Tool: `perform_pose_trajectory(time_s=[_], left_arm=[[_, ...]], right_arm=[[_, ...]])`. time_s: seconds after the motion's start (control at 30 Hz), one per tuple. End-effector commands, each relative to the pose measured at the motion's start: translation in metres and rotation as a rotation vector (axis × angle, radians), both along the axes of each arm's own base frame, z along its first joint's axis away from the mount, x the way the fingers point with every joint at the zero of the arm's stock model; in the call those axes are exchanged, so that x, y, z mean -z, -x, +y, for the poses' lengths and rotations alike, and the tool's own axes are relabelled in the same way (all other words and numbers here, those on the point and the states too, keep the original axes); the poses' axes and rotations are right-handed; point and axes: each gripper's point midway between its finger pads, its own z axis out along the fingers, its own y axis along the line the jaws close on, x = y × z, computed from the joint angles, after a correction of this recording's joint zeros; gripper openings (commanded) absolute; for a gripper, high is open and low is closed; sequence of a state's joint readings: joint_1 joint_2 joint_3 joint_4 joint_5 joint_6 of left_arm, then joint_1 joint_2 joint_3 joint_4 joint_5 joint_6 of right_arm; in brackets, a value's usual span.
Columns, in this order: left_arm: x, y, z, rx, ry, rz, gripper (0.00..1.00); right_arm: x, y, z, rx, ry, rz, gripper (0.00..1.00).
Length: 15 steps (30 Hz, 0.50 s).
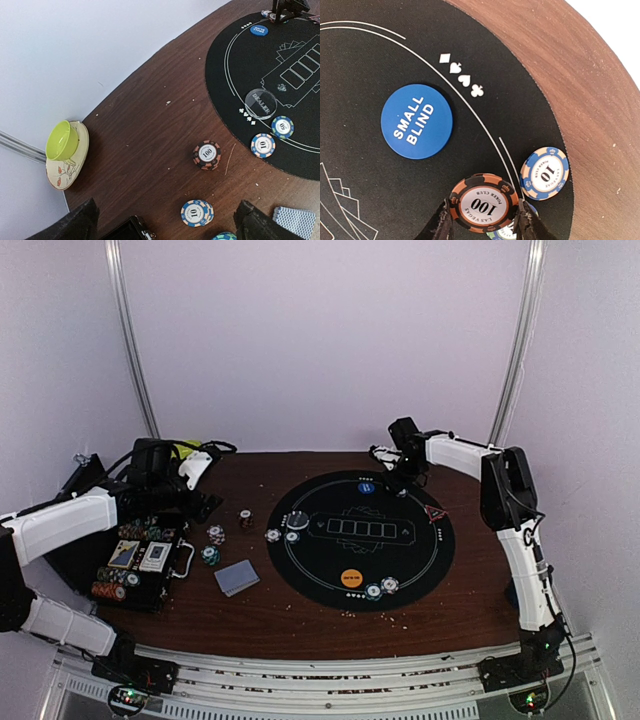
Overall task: Distribute texas hold em gaming equipment
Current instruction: Place the poker chips pile in the small blind area.
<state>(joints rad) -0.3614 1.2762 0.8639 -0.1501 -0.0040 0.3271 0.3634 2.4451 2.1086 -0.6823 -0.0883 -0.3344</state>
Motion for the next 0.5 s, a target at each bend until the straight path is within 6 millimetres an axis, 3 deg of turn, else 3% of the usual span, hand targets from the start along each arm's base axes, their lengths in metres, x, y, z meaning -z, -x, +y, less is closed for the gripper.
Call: perform_pose_trajectory(time_s=[0.0,0.27,0.47], left_arm=[[-0.0052,-0.0072,0.0013,-0.010,0.008,-0.036,0.98],[-0.0042,-0.0075,0.0007,-0.007,0.007,-0.032,0.98],[-0.0030,-0.0075,0.0006,-0.007,0.006,-0.029,0.98]], right_arm=[[0.0034,-0.0074,0.0024,0.011,-0.015,-0.007,0.31],[0.0109,-0.0078,0.0024,0.015,-0.014,0.004,0.32],[0.0075,-0.0081,0.0032,0.013,-0.015,0.001,0.39]])
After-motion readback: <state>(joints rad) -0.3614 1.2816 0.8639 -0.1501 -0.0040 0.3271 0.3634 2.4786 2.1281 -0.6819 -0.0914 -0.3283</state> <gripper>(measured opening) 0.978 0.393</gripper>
